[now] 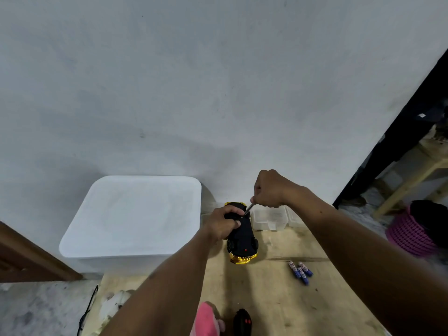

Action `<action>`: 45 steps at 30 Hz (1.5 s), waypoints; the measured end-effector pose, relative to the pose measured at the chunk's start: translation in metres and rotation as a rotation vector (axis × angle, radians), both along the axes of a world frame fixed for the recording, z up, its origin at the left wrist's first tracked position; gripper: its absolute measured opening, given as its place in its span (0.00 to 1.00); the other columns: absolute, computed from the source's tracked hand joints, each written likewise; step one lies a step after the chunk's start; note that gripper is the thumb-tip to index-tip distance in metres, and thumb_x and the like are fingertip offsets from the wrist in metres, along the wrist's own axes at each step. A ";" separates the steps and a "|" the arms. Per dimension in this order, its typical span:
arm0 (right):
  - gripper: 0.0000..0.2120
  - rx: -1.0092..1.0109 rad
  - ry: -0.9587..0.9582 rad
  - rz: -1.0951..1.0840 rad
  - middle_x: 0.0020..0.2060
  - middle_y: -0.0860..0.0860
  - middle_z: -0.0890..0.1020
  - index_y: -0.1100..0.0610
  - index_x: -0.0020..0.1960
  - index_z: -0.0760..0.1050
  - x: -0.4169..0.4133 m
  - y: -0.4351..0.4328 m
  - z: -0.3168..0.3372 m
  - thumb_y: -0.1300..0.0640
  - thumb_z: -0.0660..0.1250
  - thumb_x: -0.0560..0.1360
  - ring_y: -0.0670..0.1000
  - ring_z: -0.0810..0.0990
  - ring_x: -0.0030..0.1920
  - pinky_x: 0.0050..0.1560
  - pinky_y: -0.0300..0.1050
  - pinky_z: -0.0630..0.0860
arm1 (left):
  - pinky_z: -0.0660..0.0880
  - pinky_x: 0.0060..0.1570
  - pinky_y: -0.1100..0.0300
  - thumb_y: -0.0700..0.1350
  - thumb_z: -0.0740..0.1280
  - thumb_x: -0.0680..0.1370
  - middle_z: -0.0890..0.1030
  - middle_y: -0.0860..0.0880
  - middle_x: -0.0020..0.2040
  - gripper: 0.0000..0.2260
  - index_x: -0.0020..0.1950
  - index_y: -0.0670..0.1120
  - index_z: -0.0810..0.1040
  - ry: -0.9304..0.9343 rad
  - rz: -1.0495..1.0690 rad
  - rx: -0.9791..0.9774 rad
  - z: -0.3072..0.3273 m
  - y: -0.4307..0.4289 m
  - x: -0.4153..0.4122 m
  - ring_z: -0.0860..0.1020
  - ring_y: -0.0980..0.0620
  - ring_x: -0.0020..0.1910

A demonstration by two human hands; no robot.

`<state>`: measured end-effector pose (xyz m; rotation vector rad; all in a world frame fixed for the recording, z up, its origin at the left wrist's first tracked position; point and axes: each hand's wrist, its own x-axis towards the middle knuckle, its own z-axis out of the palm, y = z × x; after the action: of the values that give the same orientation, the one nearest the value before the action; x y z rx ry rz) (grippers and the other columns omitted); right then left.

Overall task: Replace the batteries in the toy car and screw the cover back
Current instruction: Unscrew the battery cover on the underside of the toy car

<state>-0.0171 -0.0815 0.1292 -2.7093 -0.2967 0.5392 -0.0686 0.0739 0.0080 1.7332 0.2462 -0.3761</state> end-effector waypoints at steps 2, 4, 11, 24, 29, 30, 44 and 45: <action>0.06 -0.001 -0.023 0.026 0.38 0.61 0.85 0.63 0.35 0.80 0.002 0.001 -0.001 0.63 0.69 0.70 0.60 0.84 0.35 0.34 0.49 0.80 | 0.81 0.44 0.53 0.33 0.67 0.76 0.80 0.45 0.56 0.15 0.50 0.54 0.82 -0.001 0.002 0.001 0.000 -0.001 0.000 0.79 0.48 0.48; 0.05 -0.004 -0.030 0.041 0.38 0.58 0.85 0.61 0.35 0.79 0.001 0.000 -0.002 0.63 0.68 0.69 0.62 0.84 0.35 0.32 0.48 0.79 | 0.81 0.48 0.51 0.33 0.66 0.76 0.80 0.44 0.55 0.15 0.51 0.53 0.82 -0.007 0.006 -0.008 -0.001 0.000 0.000 0.79 0.48 0.48; 0.11 -0.033 -0.050 -0.008 0.35 0.58 0.80 0.65 0.38 0.78 0.000 -0.001 -0.003 0.56 0.72 0.71 0.56 0.76 0.29 0.32 0.44 0.74 | 0.80 0.40 0.60 0.32 0.65 0.78 0.79 0.44 0.55 0.14 0.55 0.48 0.82 -0.018 -0.010 -0.031 0.006 0.003 0.001 0.79 0.47 0.49; 0.10 -0.074 -0.077 0.015 0.32 0.55 0.76 0.64 0.35 0.75 -0.002 0.001 0.000 0.58 0.69 0.68 0.55 0.72 0.33 0.36 0.46 0.71 | 0.79 0.38 0.60 0.33 0.65 0.77 0.80 0.44 0.53 0.13 0.52 0.50 0.83 -0.022 -0.004 -0.020 0.007 0.001 -0.001 0.79 0.48 0.46; 0.05 -0.053 -0.092 0.070 0.37 0.55 0.83 0.58 0.33 0.79 0.000 0.004 0.003 0.62 0.74 0.65 0.56 0.83 0.39 0.39 0.46 0.79 | 0.81 0.47 0.50 0.35 0.66 0.77 0.81 0.43 0.55 0.14 0.49 0.53 0.83 -0.031 -0.006 -0.006 0.004 -0.001 -0.001 0.80 0.47 0.48; 0.05 -0.057 -0.097 0.065 0.36 0.54 0.83 0.57 0.33 0.79 0.000 0.004 0.003 0.60 0.74 0.65 0.56 0.82 0.38 0.38 0.46 0.78 | 0.81 0.48 0.49 0.35 0.66 0.77 0.81 0.43 0.55 0.14 0.50 0.53 0.82 -0.033 -0.004 -0.009 0.004 -0.001 -0.001 0.80 0.46 0.48; 0.07 -0.161 -0.128 0.009 0.35 0.54 0.73 0.60 0.35 0.72 -0.001 0.002 0.009 0.59 0.70 0.67 0.54 0.69 0.31 0.32 0.41 0.66 | 0.80 0.53 0.50 0.36 0.69 0.76 0.79 0.51 0.49 0.09 0.53 0.47 0.81 -0.166 0.026 -0.026 0.004 -0.002 0.000 0.78 0.47 0.53; 0.06 -0.159 -0.126 0.004 0.35 0.54 0.74 0.61 0.36 0.74 -0.001 0.000 0.008 0.59 0.70 0.67 0.54 0.70 0.31 0.33 0.41 0.66 | 0.80 0.53 0.50 0.36 0.70 0.76 0.79 0.52 0.48 0.08 0.53 0.46 0.82 -0.176 0.036 -0.014 0.002 0.000 0.001 0.78 0.47 0.52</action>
<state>-0.0181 -0.0819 0.1371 -2.9039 -0.3038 0.4096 -0.0680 0.0739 0.0098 1.7342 0.1468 -0.1971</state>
